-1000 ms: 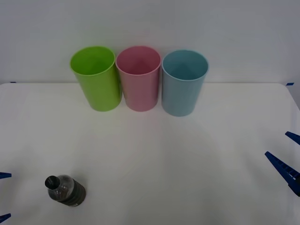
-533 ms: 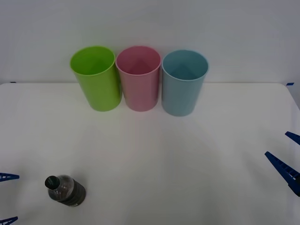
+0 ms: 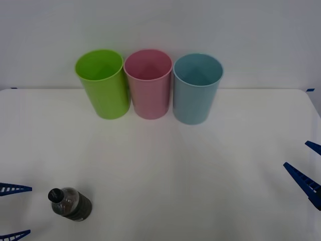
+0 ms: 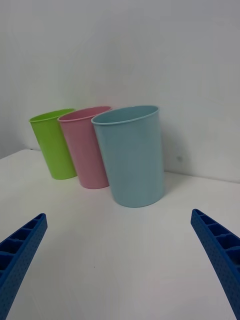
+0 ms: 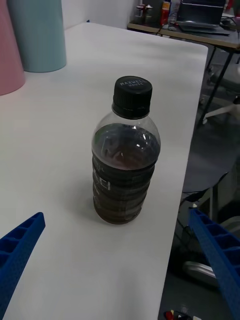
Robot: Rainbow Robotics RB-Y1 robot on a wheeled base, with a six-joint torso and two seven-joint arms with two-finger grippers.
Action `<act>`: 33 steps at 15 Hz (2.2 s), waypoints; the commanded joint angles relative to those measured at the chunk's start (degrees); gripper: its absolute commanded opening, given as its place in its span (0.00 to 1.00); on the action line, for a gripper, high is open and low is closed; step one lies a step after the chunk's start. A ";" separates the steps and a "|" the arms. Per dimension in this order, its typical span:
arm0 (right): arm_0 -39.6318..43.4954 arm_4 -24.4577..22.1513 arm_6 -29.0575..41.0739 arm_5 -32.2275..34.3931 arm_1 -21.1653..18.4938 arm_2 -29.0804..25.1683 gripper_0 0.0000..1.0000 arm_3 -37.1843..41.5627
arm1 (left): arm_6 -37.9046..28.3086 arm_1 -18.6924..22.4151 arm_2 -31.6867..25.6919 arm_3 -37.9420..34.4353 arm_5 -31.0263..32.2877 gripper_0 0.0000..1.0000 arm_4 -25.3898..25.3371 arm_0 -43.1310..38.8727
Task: Grasp the object on the table and drop it into the matching bin: aluminum can to the light blue bin, PET bottle to the pink bin.
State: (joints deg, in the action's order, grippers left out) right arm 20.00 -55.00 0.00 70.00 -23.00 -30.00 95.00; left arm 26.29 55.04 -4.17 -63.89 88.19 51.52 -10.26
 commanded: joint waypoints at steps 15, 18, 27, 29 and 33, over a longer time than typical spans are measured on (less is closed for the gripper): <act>0.00 0.00 0.00 0.00 0.00 0.00 1.00 0.00 | 3.51 -9.60 -0.22 -0.01 -1.44 1.00 3.77 2.87; 0.00 0.00 0.00 0.00 0.00 0.00 1.00 0.00 | 4.21 -13.47 -4.00 -0.09 -1.00 1.00 9.39 3.75; 0.00 0.00 0.00 0.00 0.00 0.00 1.00 0.00 | 4.21 -17.16 -3.92 -0.27 -1.35 1.00 12.03 4.54; 0.00 0.00 0.00 0.00 0.00 0.00 1.00 0.00 | 4.30 -19.10 -4.62 -0.27 -1.44 1.00 13.52 5.25; 0.00 0.00 0.00 0.00 0.00 0.00 1.00 0.00 | 4.30 -21.91 -6.73 -0.27 -1.44 1.00 16.25 5.95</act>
State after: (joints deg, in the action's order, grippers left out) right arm 20.00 -55.00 0.00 70.00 -23.00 -30.00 95.00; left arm 30.59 33.25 -10.86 -64.20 86.74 67.70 -4.38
